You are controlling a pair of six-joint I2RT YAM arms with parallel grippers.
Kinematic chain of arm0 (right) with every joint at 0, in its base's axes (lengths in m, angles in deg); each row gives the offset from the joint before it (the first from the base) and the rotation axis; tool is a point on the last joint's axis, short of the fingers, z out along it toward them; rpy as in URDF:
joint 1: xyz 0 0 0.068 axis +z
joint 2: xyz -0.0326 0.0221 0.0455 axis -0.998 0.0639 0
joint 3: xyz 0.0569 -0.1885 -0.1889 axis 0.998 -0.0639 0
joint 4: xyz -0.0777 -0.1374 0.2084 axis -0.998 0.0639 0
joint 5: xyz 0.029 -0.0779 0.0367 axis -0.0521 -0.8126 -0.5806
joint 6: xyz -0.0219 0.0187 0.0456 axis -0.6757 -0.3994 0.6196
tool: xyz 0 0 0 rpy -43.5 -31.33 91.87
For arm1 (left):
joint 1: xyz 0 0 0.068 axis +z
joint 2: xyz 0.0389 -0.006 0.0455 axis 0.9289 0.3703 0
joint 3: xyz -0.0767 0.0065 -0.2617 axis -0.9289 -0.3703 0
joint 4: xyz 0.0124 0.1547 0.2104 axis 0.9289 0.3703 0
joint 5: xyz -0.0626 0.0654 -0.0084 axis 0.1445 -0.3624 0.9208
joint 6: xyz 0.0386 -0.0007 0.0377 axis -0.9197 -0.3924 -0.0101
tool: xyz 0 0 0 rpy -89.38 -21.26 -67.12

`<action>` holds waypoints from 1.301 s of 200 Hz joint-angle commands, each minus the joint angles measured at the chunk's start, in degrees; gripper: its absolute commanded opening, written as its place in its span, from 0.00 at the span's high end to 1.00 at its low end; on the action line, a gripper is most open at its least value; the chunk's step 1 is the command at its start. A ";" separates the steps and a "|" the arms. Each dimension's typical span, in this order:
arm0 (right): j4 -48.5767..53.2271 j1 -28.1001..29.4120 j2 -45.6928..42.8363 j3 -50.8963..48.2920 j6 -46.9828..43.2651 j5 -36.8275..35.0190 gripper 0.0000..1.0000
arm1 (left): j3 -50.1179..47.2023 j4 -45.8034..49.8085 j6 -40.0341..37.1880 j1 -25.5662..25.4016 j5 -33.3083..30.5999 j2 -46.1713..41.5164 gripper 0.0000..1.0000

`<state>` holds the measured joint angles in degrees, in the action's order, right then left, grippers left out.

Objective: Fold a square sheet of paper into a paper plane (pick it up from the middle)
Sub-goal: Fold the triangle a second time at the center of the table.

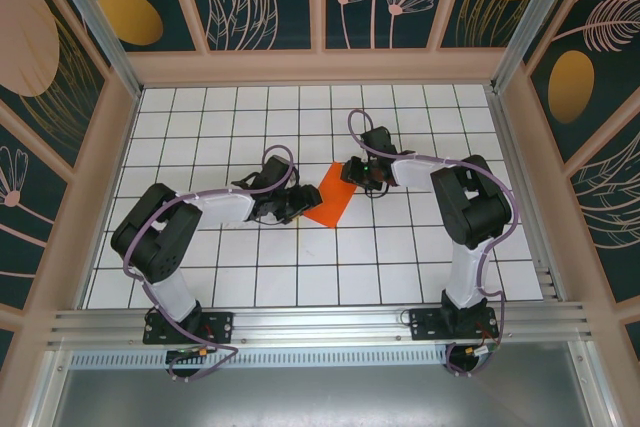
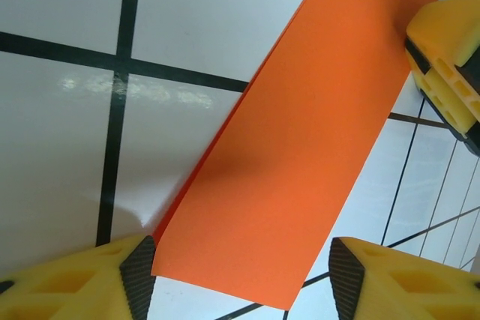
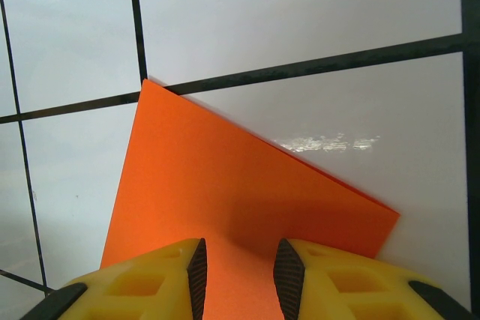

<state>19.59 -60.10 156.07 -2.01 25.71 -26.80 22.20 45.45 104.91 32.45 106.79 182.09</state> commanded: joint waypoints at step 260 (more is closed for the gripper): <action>1.36 -6.51 -8.34 -3.96 -1.75 21.95 0.62 | -0.54 -24.93 6.93 -1.44 10.69 6.14 0.43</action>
<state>20.42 -66.26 152.97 -4.94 24.18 -10.23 21.87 23.36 110.62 31.49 118.09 187.58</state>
